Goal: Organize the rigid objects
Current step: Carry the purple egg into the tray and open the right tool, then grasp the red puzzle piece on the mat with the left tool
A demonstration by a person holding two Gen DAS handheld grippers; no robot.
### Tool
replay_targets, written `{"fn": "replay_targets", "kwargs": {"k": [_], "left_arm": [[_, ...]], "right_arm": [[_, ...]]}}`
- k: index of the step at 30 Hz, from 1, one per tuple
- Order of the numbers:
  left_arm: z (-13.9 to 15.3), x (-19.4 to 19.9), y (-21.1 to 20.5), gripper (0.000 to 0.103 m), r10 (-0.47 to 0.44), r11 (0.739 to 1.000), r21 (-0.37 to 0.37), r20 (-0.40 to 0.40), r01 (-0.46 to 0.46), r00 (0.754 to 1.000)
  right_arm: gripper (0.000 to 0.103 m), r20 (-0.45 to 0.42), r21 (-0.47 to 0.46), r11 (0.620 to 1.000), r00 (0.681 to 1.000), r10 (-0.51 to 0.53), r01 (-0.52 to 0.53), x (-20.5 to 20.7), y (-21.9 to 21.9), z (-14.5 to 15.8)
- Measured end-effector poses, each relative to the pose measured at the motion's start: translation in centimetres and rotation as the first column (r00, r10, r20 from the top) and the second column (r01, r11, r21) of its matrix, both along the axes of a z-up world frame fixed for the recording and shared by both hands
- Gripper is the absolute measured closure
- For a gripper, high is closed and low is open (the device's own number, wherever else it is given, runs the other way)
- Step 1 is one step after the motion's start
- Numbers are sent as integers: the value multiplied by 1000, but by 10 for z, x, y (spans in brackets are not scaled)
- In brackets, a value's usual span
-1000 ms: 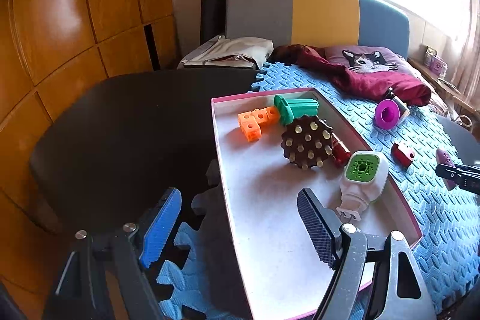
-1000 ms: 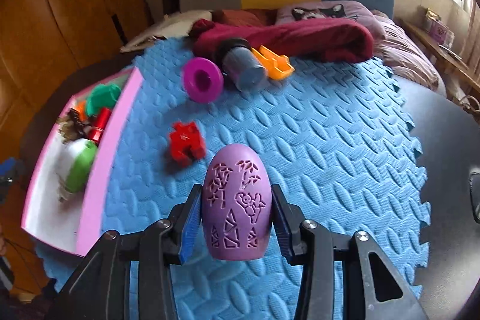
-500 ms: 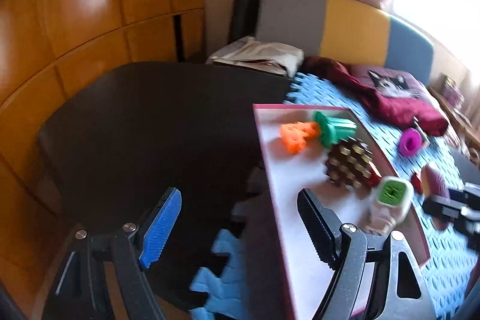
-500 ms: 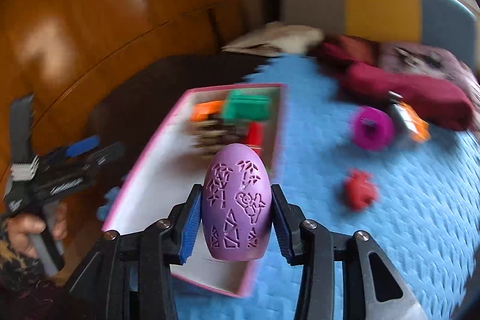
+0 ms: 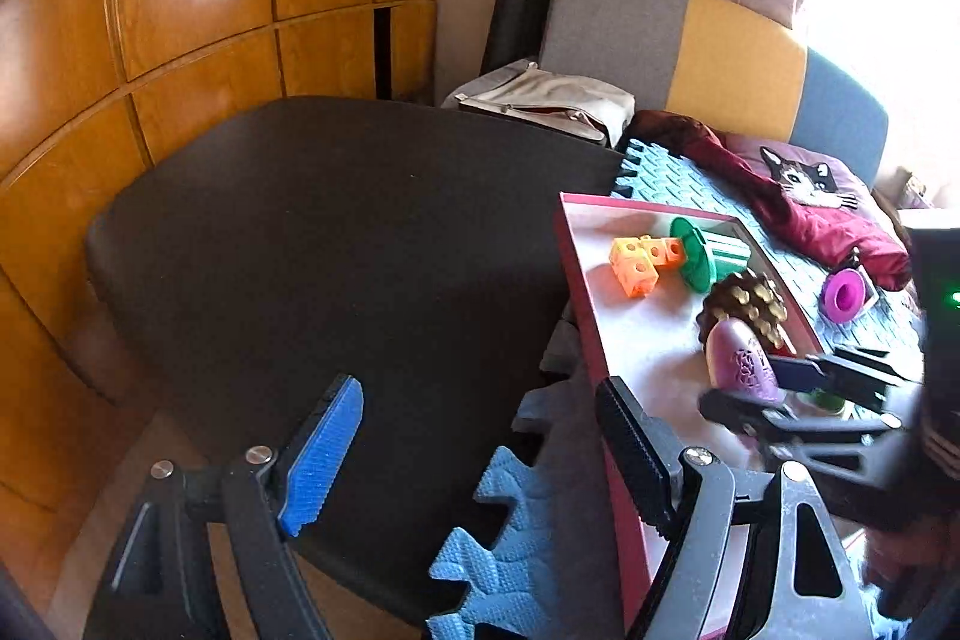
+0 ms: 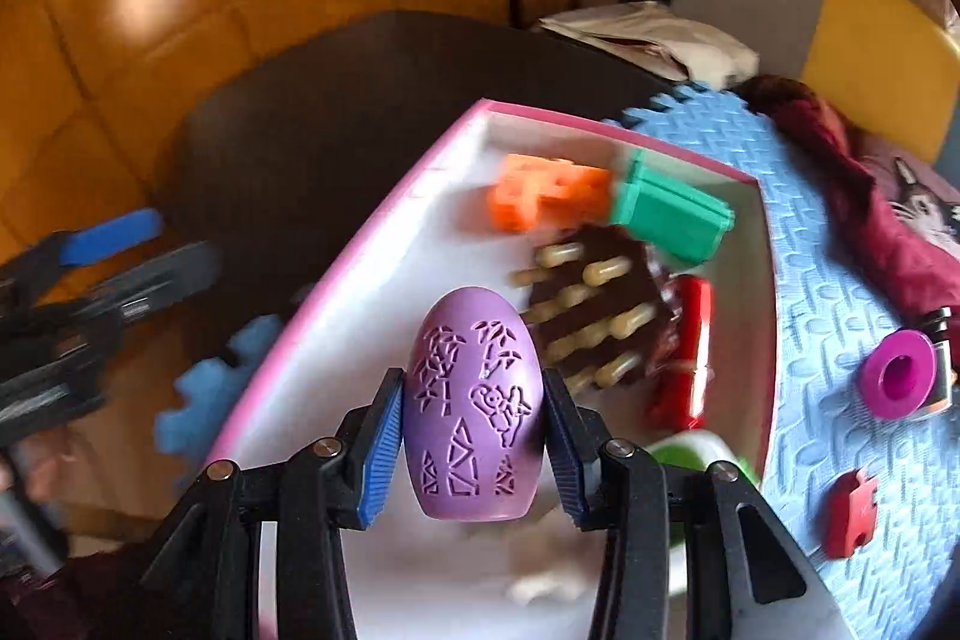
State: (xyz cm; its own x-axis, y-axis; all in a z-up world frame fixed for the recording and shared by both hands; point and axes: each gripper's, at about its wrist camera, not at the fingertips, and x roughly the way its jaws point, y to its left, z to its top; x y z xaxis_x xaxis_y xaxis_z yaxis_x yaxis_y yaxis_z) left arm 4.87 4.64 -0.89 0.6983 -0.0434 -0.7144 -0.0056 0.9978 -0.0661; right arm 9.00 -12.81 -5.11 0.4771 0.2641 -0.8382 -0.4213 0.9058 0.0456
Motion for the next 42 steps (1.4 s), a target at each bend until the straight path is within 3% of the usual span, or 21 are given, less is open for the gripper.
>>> {"fn": "replay_targets", "kwargs": {"k": [16,25,34,42], "left_arm": [[2,-3,-10,21,-27,1000,8,0,27,1000],[6,-8,-17,20,-48,999,20,12,48,999],[8,-9,-26,20,-76,997,28,14,75,997],[9,-8,-34,20,-89,996,27,11,89,996]], "right_arm": [[56,-3,128,990,999,-50,50,-3,-20,9],[56,63,201,977,994,-92,77,-22,-40,32],[56,122,229,958,971,-205,174,-32,-86,54],[56,140,201,923,923,-358,328,-39,-159,57]]}}
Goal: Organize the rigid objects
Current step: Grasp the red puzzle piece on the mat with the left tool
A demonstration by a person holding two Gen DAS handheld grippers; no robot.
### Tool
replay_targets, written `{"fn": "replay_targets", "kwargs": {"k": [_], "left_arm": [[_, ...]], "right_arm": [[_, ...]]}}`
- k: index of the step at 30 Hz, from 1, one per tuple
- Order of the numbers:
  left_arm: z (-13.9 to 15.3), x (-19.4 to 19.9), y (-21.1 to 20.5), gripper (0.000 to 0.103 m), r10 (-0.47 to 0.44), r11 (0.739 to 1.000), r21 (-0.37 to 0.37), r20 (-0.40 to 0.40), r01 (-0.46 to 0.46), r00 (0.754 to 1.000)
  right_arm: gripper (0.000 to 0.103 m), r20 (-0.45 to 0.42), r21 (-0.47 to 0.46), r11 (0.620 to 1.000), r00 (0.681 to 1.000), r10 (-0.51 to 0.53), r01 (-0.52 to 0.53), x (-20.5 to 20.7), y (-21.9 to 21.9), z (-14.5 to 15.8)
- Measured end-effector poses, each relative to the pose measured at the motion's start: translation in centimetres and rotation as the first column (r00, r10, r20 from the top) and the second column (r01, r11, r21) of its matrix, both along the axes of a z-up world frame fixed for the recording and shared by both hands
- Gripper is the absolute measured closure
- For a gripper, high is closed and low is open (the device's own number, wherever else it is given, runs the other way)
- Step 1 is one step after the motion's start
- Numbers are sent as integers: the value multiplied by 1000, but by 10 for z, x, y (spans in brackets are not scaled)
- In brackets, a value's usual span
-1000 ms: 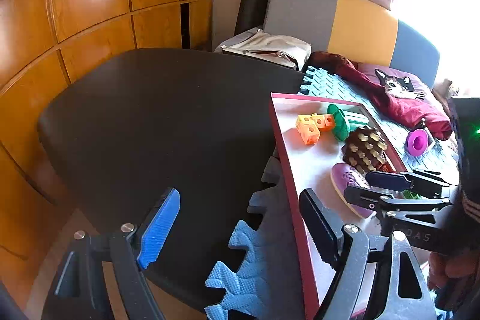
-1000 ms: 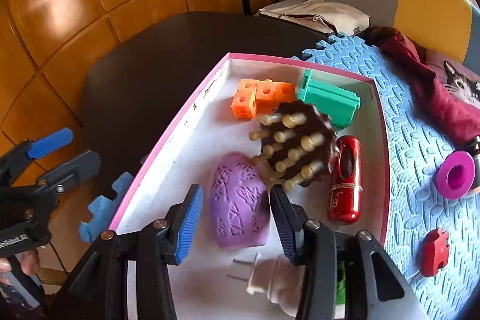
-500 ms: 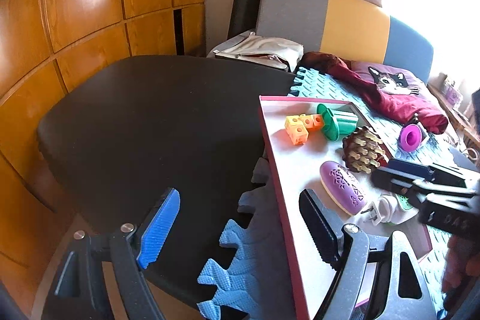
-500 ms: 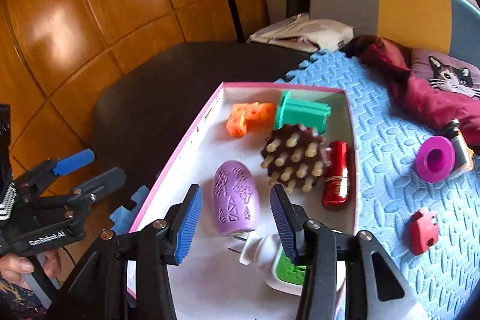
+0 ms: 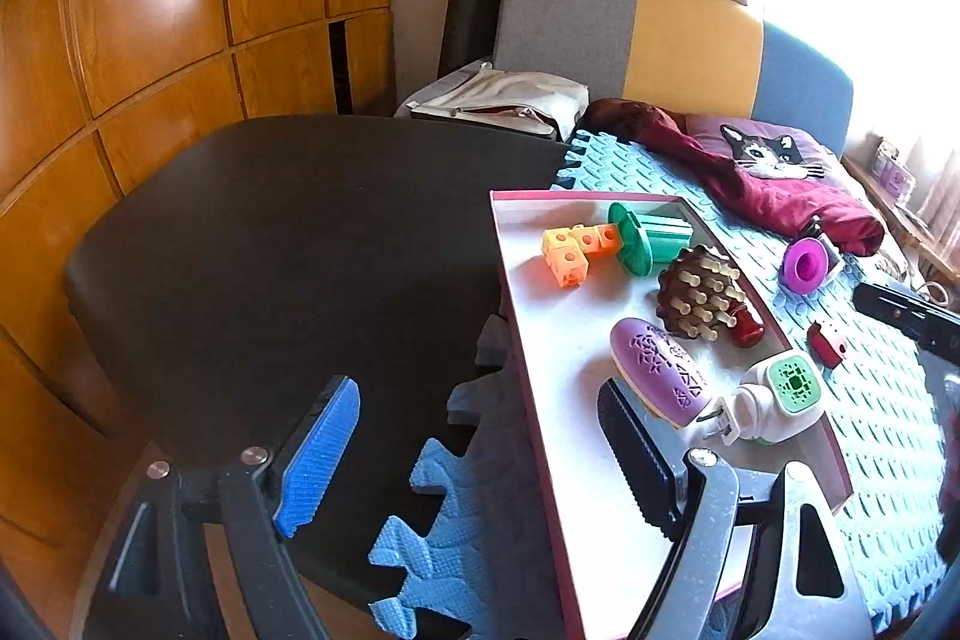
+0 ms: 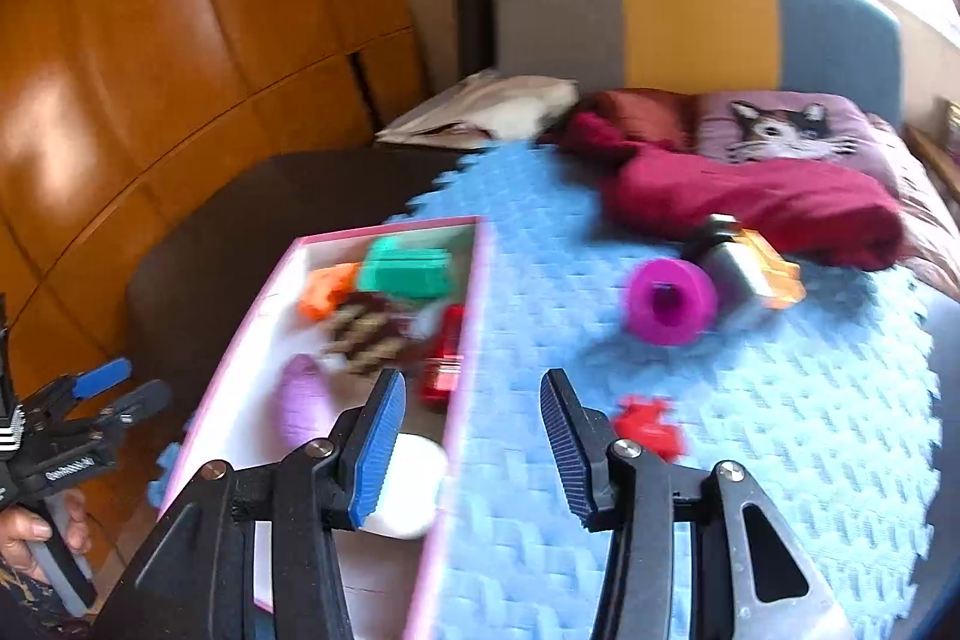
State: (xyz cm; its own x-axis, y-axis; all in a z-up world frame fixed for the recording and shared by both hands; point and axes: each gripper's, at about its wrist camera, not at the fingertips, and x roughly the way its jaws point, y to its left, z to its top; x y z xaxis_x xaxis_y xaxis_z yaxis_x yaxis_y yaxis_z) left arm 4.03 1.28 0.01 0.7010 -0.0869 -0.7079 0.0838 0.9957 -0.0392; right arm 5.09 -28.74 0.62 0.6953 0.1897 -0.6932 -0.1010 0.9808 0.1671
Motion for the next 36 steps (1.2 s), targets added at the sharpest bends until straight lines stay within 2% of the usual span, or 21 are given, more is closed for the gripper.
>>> {"fn": "replay_targets", "kwargs": {"k": [4,9,14,17,20,24,26,32,36], "left_arm": [[2,0,-7,20,-23,1000,8,5,23,1000],[7,0,-25,20,-75,997,33,15,74,997],[18,5,-57,20,-167,986,26,19,166,986],[23,9,-82,21,-227,974,23,18,226,974],[27,12,-119,22,-318,948,15,13,318,948],[26,17,-166,22,-415,910,-11,-21,415,909],[21,20,-195,22,-460,888,8,-33,461,887],[-4,35,-257,22,-528,845,36,-110,534,842],[-20,46,-281,22,-535,836,40,-158,547,830]], "right_arm": [[55,-15,-42,996,997,-80,80,-6,-40,-5],[56,-29,-61,975,976,-217,215,-18,-97,-17],[55,-82,-21,909,905,-417,417,-26,-147,-32],[55,-104,-15,880,874,-474,475,-27,-162,-34],[55,-118,9,862,857,-502,506,-31,-172,-34],[55,-112,47,861,859,-500,507,-34,-176,-31],[55,-100,52,861,860,-500,506,-37,-174,-28],[55,-100,81,852,855,-509,517,-38,-176,-25],[55,-99,103,846,852,-514,522,-40,-180,-23]]}}
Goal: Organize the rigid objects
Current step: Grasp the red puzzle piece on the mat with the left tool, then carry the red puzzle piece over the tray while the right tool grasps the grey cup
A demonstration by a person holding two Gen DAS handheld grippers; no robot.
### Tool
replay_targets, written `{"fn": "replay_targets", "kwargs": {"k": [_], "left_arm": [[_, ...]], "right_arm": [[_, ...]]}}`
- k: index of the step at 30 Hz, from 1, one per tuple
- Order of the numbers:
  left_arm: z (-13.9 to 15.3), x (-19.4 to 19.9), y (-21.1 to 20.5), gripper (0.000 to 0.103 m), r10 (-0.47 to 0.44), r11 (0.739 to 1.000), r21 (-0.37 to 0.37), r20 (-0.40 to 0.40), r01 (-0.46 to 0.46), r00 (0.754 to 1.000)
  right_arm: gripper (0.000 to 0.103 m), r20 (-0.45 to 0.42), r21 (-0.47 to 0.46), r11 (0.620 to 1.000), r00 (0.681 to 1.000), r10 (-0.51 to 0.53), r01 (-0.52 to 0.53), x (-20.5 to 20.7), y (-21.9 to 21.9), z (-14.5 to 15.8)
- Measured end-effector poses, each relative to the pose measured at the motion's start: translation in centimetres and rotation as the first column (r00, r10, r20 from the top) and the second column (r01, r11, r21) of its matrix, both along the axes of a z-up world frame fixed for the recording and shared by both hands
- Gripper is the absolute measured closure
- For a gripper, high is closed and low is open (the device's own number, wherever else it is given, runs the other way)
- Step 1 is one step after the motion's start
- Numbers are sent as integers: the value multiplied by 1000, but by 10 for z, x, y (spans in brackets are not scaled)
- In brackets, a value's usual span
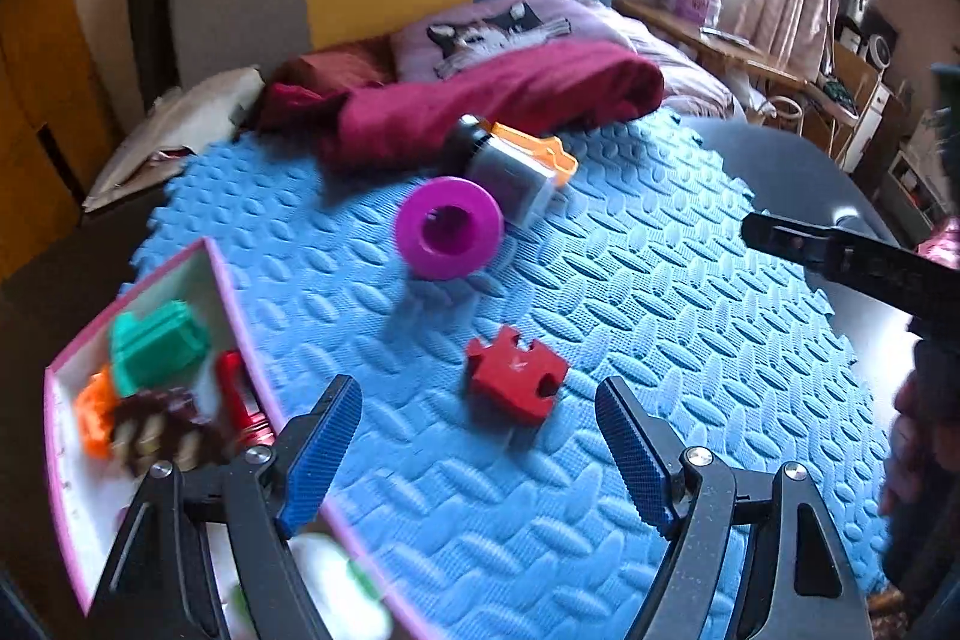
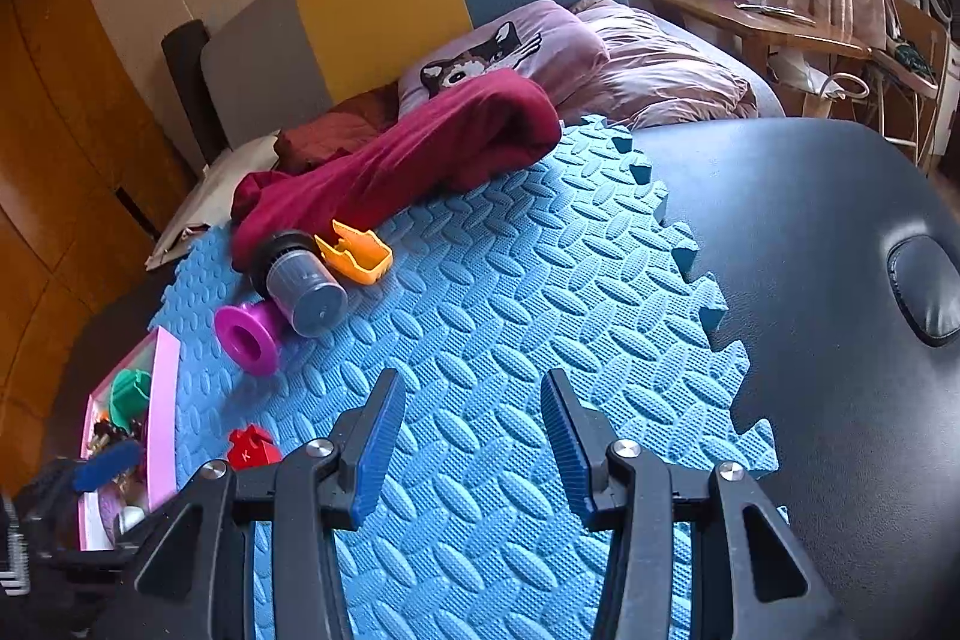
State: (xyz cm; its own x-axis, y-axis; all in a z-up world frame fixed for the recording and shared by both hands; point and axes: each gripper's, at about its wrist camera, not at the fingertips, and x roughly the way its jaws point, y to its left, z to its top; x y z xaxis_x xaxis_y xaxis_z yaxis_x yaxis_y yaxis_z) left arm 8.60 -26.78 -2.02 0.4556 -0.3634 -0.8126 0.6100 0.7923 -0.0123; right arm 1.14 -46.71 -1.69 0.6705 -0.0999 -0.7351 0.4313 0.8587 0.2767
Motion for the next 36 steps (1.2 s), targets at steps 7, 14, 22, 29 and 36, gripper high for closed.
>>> {"fn": "replay_targets", "kwargs": {"k": [7,14,22,29,36], "left_arm": [[-16,16,-24,22,1,999,39,-25,0,1000],[-32,18,-37,55,-19,998,62,-65,23,998],[-14,-11,-12,55,-26,999,-30,-31,25,999],[6,-43,28,55,-39,992,-121,-17,37,999],[24,-56,60,55,-34,983,-182,5,35,999]], "right_arm": [[55,14,19,1000,1000,9,-9,1,0,2],[55,13,24,1000,1000,19,-20,2,1,1],[55,2,34,999,1000,12,-13,1,-2,-2],[55,-24,31,998,998,60,-59,7,7,-8],[57,-10,64,981,983,184,-183,19,28,-10]]}}
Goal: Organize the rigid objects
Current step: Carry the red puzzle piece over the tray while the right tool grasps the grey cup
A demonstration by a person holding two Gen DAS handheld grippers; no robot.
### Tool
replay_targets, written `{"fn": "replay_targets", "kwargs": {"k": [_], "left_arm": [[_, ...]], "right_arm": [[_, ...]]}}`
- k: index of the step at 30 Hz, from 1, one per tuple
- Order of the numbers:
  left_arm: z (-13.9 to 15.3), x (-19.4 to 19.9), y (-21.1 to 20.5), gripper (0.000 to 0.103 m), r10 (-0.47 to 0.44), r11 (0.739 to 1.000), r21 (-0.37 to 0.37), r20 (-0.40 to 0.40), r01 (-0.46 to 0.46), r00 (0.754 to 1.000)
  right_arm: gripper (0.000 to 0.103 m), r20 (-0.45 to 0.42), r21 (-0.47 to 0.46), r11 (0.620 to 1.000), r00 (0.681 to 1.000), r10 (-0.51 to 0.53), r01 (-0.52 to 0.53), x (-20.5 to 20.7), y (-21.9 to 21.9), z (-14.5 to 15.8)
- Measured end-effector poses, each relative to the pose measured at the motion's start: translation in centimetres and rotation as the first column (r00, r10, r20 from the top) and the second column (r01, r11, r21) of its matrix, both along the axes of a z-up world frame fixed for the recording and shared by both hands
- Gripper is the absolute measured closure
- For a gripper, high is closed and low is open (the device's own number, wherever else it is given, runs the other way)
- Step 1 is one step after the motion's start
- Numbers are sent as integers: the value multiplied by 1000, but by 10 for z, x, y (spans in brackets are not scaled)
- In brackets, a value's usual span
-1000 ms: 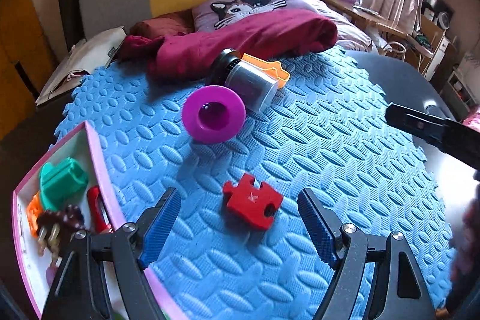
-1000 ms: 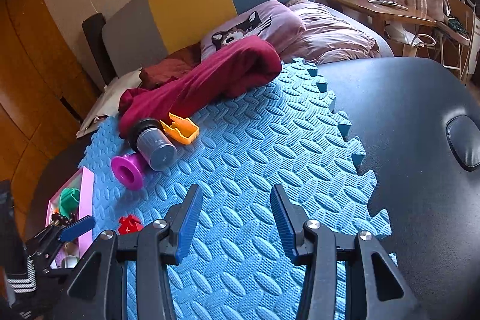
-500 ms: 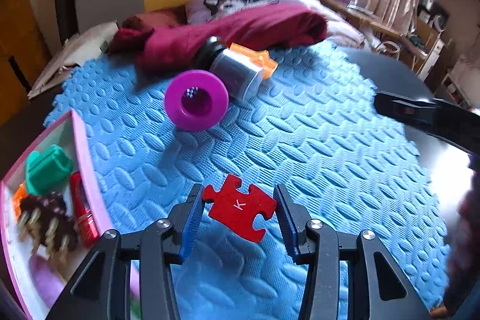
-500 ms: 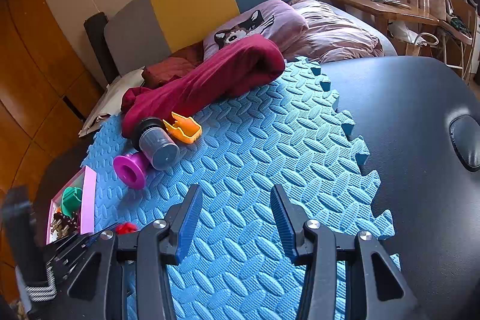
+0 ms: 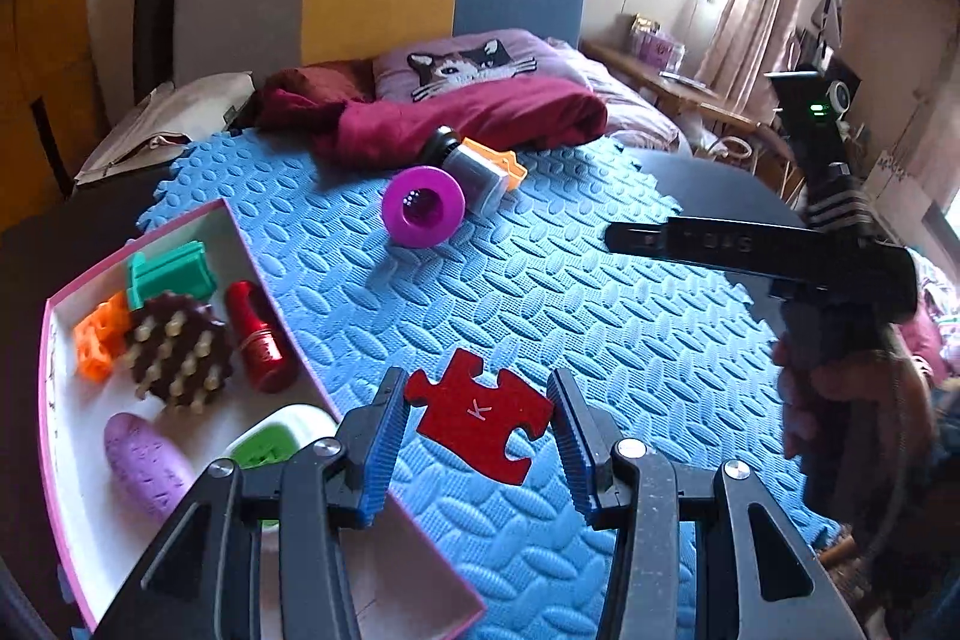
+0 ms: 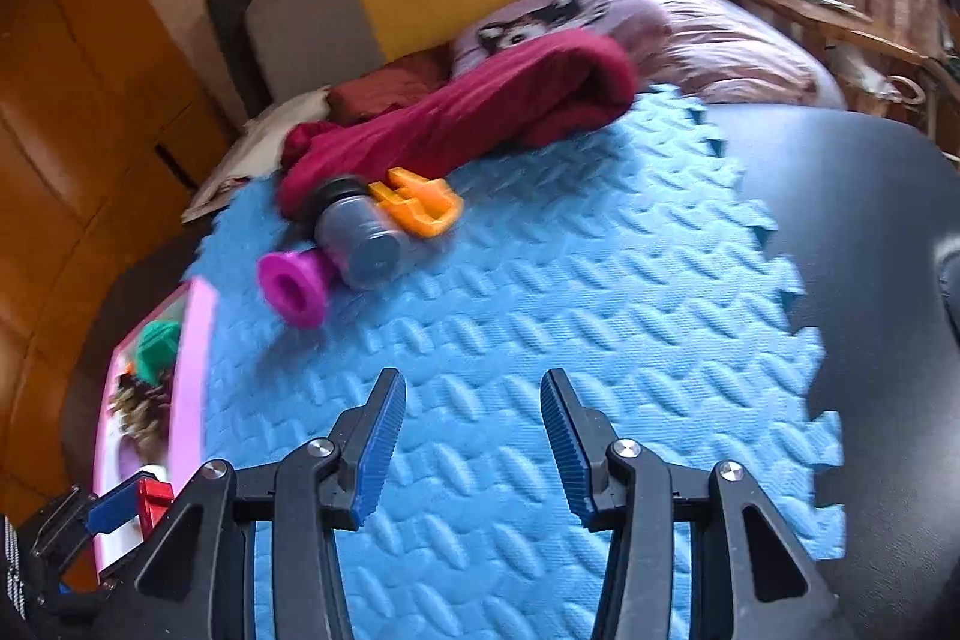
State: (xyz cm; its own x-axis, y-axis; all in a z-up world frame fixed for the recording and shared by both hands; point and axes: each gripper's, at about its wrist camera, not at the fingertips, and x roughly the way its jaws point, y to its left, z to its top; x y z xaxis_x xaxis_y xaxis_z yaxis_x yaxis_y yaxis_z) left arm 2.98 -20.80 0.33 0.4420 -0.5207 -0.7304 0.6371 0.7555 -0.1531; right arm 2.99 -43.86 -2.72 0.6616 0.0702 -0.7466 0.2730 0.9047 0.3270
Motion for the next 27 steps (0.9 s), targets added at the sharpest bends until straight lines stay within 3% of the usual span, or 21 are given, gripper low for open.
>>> {"fn": "replay_targets", "kwargs": {"k": [10,16,20,23,27], "left_arm": [[9,-1,38,55,28,997,-69,-15,-29,999],[10,5,55,55,60,993,-97,-45,-64,997],[10,8,63,55,77,990,-112,-62,-83,995],[10,8,66,55,81,989,-115,-65,-88,995],[11,6,68,55,83,988,-122,-68,-91,994]], "right_arm": [[68,16,-97,984,989,149,-146,74,35,19],[70,-26,-148,973,984,176,-178,128,39,20],[69,-104,-168,957,970,220,-235,157,43,9],[63,-161,-94,955,951,265,-282,166,43,-1],[57,-165,-68,950,942,291,-305,162,48,-9]]}}
